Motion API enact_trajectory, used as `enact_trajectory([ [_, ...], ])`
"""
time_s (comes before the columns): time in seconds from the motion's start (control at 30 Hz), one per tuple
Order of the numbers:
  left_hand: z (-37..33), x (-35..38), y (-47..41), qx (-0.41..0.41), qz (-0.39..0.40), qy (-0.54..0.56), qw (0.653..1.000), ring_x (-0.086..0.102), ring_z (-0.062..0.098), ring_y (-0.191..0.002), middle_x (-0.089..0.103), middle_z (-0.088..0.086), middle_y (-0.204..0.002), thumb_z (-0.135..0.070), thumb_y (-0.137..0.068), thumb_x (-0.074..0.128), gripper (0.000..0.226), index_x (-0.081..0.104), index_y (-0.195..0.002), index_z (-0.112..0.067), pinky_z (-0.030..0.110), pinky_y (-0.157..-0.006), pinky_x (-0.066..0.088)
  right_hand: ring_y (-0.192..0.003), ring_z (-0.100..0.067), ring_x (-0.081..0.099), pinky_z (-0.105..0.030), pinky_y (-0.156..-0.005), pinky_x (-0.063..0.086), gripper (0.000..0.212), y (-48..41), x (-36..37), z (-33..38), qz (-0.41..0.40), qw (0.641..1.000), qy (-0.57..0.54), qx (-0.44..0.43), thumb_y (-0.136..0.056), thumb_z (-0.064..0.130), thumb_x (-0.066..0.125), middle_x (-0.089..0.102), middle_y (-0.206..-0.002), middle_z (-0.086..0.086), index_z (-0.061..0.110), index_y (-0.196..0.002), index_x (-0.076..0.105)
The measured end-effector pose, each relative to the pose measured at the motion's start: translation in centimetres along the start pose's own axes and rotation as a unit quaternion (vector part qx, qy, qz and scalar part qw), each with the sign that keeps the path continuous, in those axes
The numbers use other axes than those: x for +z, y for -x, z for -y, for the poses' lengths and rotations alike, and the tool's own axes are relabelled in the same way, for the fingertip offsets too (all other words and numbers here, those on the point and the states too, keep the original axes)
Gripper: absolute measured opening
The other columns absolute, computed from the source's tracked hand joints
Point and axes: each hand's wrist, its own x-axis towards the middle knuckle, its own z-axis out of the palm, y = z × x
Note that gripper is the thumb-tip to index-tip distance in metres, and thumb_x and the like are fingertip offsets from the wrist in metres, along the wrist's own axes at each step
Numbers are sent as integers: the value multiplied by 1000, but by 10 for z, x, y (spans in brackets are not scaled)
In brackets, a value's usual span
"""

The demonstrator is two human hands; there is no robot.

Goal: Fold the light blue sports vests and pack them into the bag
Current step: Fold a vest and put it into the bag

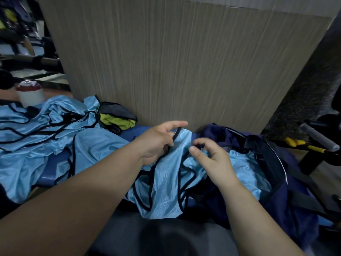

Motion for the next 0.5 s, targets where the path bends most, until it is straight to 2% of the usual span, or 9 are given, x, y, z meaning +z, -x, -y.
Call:
enact_trajectory([
  [0.07,0,3,3,6,40,12,999,63,24,-105,64,10,-125,22,-82,28,73,58,-128,-26,31,-83,53,-66,8,56,-9,-67,40,21,1,4,5,29,999,-16,34,-78,55,68,62,-67,23,34,-82,70],
  [0.13,-1,5,5,14,68,28,997,63,19,-113,61,0,-133,25,-81,26,78,53,-135,-26,29,-85,54,-68,7,58,-15,-72,44,48,1,6,5,52,994,-8,98,-72,71,56,66,-70,16,26,-79,73],
  [0.2,-1,6,5,22,83,37,996,62,18,-114,59,-3,-135,25,-82,26,80,50,-138,-26,29,-85,53,-85,1,64,-25,-86,47,64,-1,7,-1,74,982,-20,171,-71,82,52,72,-85,13,25,-87,74],
  [0.27,-1,8,4,24,87,42,995,63,17,-110,61,-3,-134,26,-81,26,81,49,-139,-26,30,-85,51,-104,-8,66,-35,-100,46,74,-1,8,1,101,960,-124,228,-67,86,58,74,-103,7,23,-103,74],
  [0.3,-1,9,3,22,86,38,995,65,16,-105,61,-3,-133,26,-81,26,81,50,-138,-27,27,-78,50,-110,-13,65,-38,-104,44,79,-1,9,2,104,950,-182,233,-64,83,64,74,-110,3,19,-109,72],
  [0.33,0,9,3,24,81,24,996,66,13,-94,60,-5,-134,26,-81,26,82,51,-136,-28,22,-65,45,-113,-17,64,-40,-105,42,79,-1,8,2,107,940,-231,225,-62,76,71,73,-112,-2,11,-107,71],
  [0.37,-1,10,3,28,74,4,997,63,9,-80,59,-6,-135,25,-80,27,82,53,-134,-30,20,-53,34,-109,-20,65,-40,-103,42,70,-1,9,3,109,934,-271,205,-65,66,76,72,-108,-8,6,-100,69],
  [0.43,-1,11,3,30,50,-35,998,53,5,-60,59,-7,-134,24,-81,30,79,56,-131,-31,22,-45,21,-90,-24,67,-40,-91,49,40,-2,8,4,90,923,-327,182,-74,40,80,70,-91,-14,5,-87,66],
  [0.5,-2,12,2,21,15,-53,998,58,5,-62,63,-5,-129,24,-80,31,75,59,-127,-27,18,-43,25,-68,-19,69,-29,-66,55,16,-3,4,6,52,913,-362,181,-84,21,69,71,-76,-10,6,-80,64],
])
